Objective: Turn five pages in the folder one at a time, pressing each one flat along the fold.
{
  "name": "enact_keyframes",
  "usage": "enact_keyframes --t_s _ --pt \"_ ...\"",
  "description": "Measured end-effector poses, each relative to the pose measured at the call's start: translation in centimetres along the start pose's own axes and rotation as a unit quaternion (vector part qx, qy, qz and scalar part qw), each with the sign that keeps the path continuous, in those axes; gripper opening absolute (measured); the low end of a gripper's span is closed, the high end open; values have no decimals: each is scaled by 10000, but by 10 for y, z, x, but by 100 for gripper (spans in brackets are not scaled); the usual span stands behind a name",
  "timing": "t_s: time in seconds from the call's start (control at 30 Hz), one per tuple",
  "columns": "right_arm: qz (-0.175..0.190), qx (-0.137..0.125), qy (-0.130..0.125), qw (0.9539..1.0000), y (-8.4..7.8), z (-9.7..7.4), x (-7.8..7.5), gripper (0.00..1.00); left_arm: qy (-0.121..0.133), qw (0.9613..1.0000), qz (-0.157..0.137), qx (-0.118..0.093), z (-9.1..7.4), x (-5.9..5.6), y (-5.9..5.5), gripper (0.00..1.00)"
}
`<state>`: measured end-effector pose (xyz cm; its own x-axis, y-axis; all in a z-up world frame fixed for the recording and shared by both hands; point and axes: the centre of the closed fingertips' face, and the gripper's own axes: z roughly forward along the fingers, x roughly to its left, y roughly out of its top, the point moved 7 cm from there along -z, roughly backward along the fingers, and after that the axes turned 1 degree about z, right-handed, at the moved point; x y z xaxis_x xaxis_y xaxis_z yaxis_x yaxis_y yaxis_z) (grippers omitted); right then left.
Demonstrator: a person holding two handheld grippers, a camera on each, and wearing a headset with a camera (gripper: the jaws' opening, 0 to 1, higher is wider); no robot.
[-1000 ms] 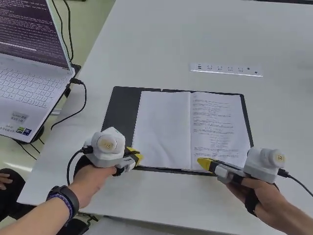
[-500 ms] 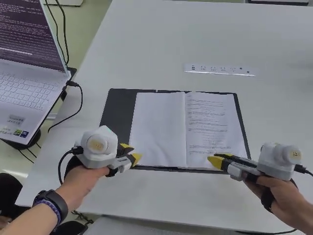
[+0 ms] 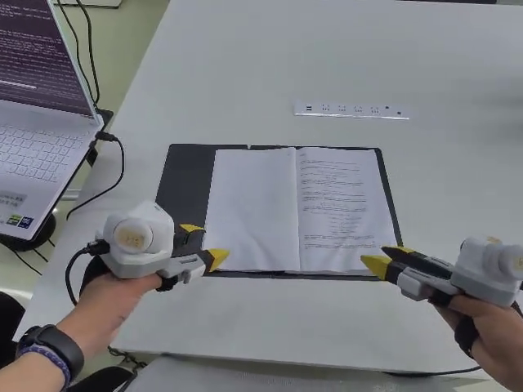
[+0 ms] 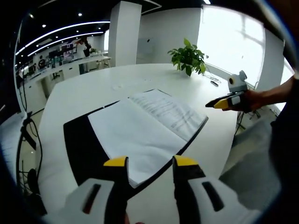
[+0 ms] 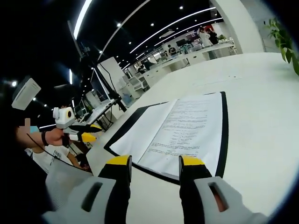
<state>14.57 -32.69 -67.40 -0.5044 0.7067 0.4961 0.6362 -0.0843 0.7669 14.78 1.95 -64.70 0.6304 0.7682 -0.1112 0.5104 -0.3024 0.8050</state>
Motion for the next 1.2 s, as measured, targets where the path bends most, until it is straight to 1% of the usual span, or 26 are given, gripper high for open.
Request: enact_keyframes --t_s 0.07,0.2,0.3,0.33,0.4,0.47,0.6,0.7,0.83,0.9,0.97,1.2 --pt "7 -64 -69 10000 -1 -6 0 41 41 10000 14 -35 -3 -1 0 38" --pt "-16 -137 -223 9997 -3 -17 1 48 79 9999 -15 -88 -10 -4 1 42" --pt "-11 -179 -298 9994 -4 -23 4 50 94 9998 -125 -129 -14 -6 1 45" --pt "-32 -175 -347 9992 -5 -26 5 51 90 9998 -122 -138 -16 -8 1 47" --pt "-112 -143 -427 9989 -4 -30 7 58 103 9998 -103 -158 -18 -10 1 49" --pt "-209 -108 -501 9985 -3 -34 8 62 91 9998 -83 -151 -20 -12 0 51" --pt "-374 -51 -547 9978 -1 -40 9 66 63 9999 -76 -106 -21 -15 -3 56" --pt "-431 -53 -600 9973 0 -42 9 70 53 9999 -117 -79 -22 -17 -6 58" --pt "-395 -38 -658 9970 -1 -45 8 73 28 9999 -103 -41 -23 -20 -7 61" --pt "-335 -44 -676 9971 -3 -46 7 74 20 9999 -103 -40 -22 -20 -6 62" --pt "-331 -36 -707 9969 -3 -47 7 76 24 9999 -95 -31 -21 -19 -4 63" --pt "-302 9 -788 9964 -6 -51 5 78 -43 10000 -9 -38 -14 -17 6 63"
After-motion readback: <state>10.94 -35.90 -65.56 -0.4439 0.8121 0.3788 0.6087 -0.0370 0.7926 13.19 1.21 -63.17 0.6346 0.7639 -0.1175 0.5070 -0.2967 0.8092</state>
